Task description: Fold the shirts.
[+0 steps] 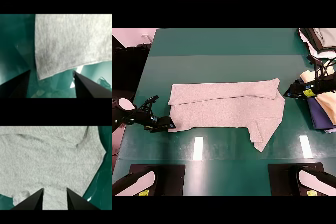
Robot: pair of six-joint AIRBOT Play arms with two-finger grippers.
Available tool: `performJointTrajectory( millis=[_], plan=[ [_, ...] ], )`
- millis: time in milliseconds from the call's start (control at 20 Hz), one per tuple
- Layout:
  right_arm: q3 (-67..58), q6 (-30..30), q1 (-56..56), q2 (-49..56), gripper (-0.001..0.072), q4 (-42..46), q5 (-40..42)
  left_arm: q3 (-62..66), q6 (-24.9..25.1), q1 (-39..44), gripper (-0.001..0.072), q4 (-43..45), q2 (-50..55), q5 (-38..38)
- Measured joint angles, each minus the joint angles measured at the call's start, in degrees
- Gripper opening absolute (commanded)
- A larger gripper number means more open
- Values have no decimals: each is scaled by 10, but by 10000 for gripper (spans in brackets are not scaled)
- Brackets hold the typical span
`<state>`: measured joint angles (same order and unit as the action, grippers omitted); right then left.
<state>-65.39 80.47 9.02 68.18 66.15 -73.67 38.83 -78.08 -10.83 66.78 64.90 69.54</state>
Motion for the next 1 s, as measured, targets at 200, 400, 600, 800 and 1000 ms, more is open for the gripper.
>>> performJointTrajectory(
  millis=[200, 400, 600, 800, 1000],
  plan=[
    [0, -1, 0, 0, 324, -2, -9, -7, 0, 0, 603, -12, -1, -9],
    [2, -5, 6, 0, 324, -2, -30, -9, 0, 0, 601, -19, -1, -6],
    [37, -7, 30, -16, 324, -1, -41, -10, 3, 0, 133, -23, -1, -6],
    [118, -7, 75, -49, 324, -1, -42, -8, 13, 0, 22, -33, -2, -4],
    [204, -7, 119, -65, 325, -1, -34, 10, 17, 1, 22, -35, -6, 6]
  ],
)
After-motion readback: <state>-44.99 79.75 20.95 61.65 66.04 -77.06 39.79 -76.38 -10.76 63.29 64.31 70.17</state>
